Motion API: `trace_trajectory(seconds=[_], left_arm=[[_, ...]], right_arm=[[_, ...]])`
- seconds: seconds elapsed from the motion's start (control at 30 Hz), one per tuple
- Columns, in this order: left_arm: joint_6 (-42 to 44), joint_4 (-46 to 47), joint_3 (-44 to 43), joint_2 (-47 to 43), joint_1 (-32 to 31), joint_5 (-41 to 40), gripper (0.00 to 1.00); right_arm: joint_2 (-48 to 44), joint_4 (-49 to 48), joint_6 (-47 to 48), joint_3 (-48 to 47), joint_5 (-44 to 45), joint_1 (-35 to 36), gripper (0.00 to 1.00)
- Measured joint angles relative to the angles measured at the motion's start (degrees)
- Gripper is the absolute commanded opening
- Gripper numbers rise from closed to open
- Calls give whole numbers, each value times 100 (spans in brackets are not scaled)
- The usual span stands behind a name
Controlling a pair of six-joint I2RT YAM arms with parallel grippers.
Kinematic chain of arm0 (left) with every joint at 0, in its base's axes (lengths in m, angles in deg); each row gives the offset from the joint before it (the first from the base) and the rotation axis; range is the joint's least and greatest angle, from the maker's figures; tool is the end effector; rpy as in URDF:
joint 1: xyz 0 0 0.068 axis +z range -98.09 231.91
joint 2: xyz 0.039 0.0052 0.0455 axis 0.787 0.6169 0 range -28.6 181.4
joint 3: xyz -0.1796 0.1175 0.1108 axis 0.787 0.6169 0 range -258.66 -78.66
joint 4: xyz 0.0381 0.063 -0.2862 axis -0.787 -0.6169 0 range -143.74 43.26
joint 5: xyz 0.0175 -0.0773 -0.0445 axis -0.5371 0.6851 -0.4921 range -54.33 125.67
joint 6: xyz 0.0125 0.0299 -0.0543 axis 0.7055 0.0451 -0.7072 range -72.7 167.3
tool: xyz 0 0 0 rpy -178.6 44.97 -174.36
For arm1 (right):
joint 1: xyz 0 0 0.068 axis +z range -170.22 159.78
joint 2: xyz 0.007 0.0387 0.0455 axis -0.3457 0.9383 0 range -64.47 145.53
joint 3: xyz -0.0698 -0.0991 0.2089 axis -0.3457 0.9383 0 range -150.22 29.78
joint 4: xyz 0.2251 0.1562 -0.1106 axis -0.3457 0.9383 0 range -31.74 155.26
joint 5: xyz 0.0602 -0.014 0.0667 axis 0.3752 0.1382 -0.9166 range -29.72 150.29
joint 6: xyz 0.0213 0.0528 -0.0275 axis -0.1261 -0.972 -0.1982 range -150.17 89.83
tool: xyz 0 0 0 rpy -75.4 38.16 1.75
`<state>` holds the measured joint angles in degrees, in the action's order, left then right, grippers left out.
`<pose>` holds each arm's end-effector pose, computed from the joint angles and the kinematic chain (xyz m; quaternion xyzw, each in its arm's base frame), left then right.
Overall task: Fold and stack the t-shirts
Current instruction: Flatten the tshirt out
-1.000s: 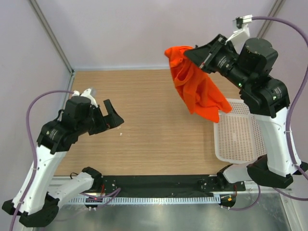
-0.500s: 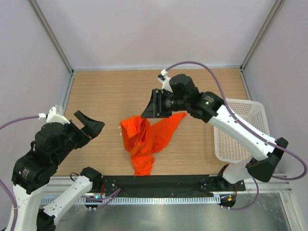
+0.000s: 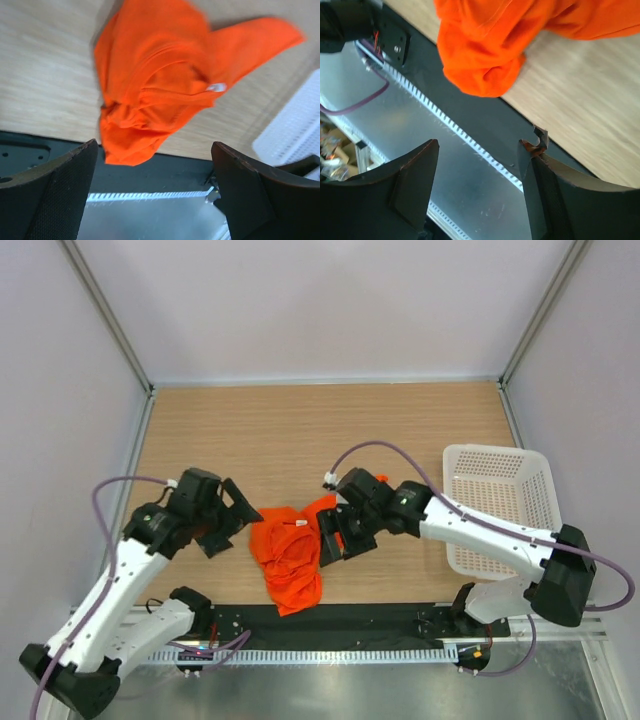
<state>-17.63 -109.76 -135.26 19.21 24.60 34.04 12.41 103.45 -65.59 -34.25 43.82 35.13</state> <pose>0.1824 -0.0927 0.2878 -0.3109 0.8994 -0.2119 0.2226 0.1699 0.2698 0.2327 -0.2035 0.9303 0.2906 0.0934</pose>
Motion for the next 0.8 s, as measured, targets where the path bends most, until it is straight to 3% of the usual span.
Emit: trace_trajectory(seconds=[0.1, 0.23, 0.3, 0.37, 0.63, 0.8], left_arm=[[-398, 382, 962, 197, 0, 494, 87], [-793, 1032, 1797, 275, 0, 955, 81], [-868, 1241, 1928, 365, 0, 1078, 76], [-922, 1462, 1961, 470, 0, 1182, 70], [-953, 2063, 1961, 997, -20, 1495, 60], [-935, 2124, 1961, 1259, -122, 1537, 60]], right_arm=[[66, -774, -341, 577, -186, 389, 72], [439, -1685, -570, 944, -186, 614, 55], [621, -2164, -682, 1154, -70, 614, 37], [782, -2485, -868, 1309, 52, 612, 32], [1211, -3259, -1532, 1508, 592, 599, 46], [1215, -3403, -1690, 1497, 887, 560, 50]])
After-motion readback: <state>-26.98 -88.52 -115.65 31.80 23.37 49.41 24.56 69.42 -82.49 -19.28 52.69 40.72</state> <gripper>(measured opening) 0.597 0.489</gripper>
